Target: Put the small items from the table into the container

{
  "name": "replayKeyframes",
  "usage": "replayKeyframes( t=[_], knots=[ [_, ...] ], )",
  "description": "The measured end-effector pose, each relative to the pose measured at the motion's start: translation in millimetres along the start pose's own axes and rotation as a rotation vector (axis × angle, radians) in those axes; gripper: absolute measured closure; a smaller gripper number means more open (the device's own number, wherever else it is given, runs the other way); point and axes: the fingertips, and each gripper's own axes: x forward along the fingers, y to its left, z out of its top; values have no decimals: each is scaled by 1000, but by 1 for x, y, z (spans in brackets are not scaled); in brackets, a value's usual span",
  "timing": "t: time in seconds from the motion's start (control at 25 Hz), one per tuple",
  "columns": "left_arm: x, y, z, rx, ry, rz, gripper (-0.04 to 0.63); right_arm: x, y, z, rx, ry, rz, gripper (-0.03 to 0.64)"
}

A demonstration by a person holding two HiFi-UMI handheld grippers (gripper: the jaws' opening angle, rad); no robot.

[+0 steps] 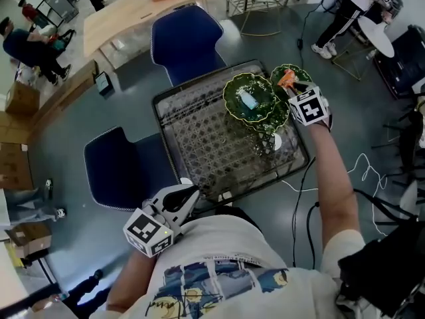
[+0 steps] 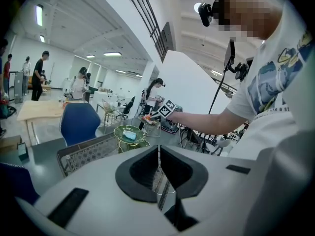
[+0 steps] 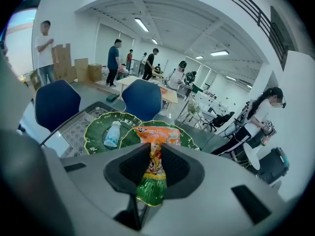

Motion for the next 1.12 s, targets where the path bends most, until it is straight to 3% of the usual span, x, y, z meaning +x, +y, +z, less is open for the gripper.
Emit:
replayKeyframes(
  t=[0.2, 0.64, 0.84, 1.12],
  knots=[
    [-5, 1, -3, -3, 5, 10, 586, -1, 8, 0, 57, -37, 40, 544],
    [-6, -2, -3, 13, 4, -47, 586, -46, 21, 2, 99, -132, -29, 538],
    [-21, -3, -10, 34, -5, -107, 586, -80, 71, -8, 153, -177, -65, 538],
    [-55, -5, -20, 85, 14, -210, 587, -129, 190, -40, 276, -175, -17, 540]
  ],
)
